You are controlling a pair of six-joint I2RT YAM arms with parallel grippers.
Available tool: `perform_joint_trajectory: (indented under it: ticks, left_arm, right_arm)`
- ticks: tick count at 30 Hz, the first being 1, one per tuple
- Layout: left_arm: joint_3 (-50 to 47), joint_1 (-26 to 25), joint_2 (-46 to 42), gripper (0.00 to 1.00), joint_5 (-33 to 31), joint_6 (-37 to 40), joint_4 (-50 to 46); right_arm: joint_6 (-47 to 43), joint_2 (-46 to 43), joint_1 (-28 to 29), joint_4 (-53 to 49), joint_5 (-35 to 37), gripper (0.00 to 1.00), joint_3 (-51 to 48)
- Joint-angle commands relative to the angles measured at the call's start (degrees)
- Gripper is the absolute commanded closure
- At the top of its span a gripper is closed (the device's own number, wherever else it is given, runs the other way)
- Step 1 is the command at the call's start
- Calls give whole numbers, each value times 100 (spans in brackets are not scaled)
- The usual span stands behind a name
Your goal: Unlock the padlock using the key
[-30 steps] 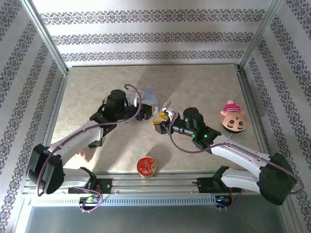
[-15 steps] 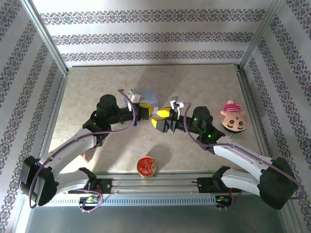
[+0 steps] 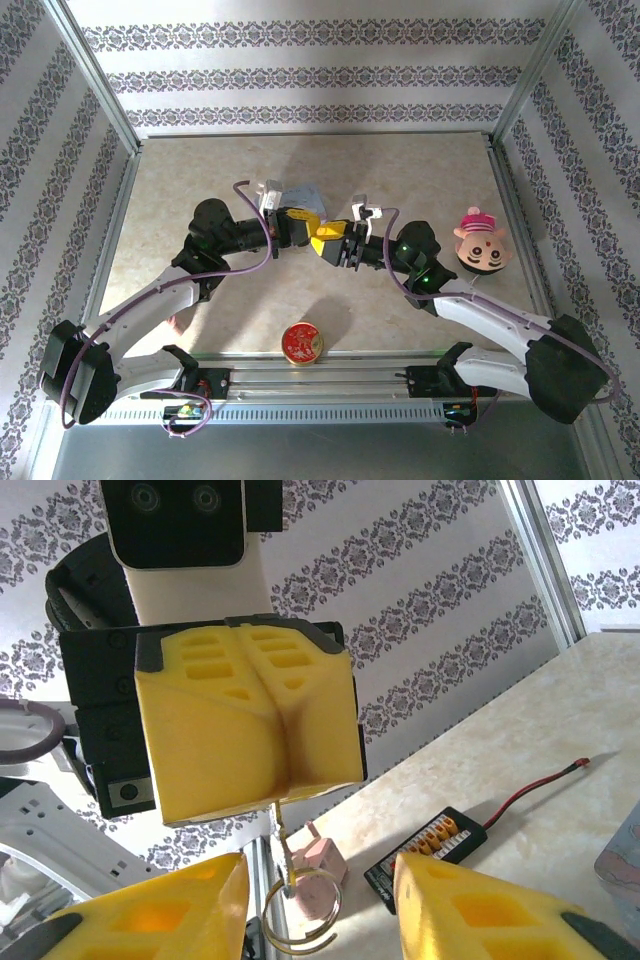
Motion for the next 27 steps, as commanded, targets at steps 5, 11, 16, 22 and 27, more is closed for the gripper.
perform_joint_trajectory:
  ticks: [5,11,16,22,27]
  left_arm:
    - [-46,71,30,100,130,-149,415]
    - [-107,69,23,100,41,-224,533]
    - [-95,73,24,100,-69,-286,568]
    - [-119,78,38,100,-104,-364,621]
    - [-180,77,63,100,-121,-485,780]
  right_arm:
    - [-4,82,72,540,-59,65,1]
    - [-70,132,151,528,-61,70,53]
    - [-8,289,225,514,-109,71,124]
    - [-18,348,270,532,-81,88,142]
    - [-44,318,280,508,52,100,100]
